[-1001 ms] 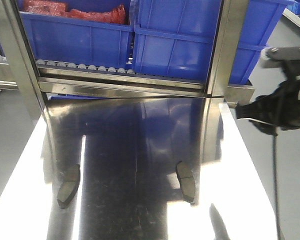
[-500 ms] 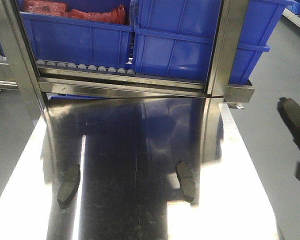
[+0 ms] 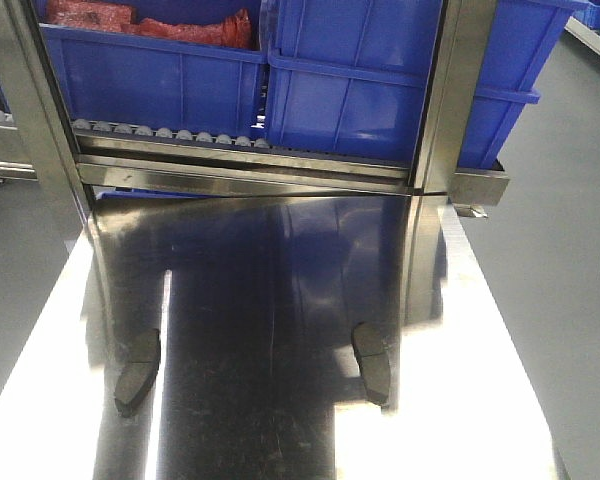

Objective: Move and align brake pads A on conveyor
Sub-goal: 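Lift the brake pad with the right gripper, holding both pads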

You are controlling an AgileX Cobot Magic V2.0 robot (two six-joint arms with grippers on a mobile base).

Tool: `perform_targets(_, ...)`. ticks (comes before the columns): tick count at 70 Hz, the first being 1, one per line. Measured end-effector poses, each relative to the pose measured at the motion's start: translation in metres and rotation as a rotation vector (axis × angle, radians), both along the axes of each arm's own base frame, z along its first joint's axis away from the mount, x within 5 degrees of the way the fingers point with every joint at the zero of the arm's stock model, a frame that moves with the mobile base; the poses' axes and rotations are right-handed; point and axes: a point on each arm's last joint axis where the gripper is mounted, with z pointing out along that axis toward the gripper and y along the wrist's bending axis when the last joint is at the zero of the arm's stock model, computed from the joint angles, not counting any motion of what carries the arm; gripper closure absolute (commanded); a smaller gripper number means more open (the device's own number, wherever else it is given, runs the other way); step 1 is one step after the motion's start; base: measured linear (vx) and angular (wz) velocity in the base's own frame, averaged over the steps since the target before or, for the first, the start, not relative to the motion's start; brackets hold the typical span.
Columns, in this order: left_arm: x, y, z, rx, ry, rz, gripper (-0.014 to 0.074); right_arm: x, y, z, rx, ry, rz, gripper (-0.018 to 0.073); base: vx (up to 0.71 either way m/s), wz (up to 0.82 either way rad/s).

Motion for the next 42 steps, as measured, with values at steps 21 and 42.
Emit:
perform_targets(21,0.0000,0.0000,0.0000,0.000,0.000,0.000,0.0603,-0.0001,0.0001,-0.0012,0.000,-0.013,0.001,0.0563,0.00,0.00)
perform_targets(42,0.0000,0.0000,0.0000,0.000,0.000,0.000,0.0603,0.0000,0.0001,-0.0010,0.001,-0.015,0.002,0.0563,0.00,0.00)
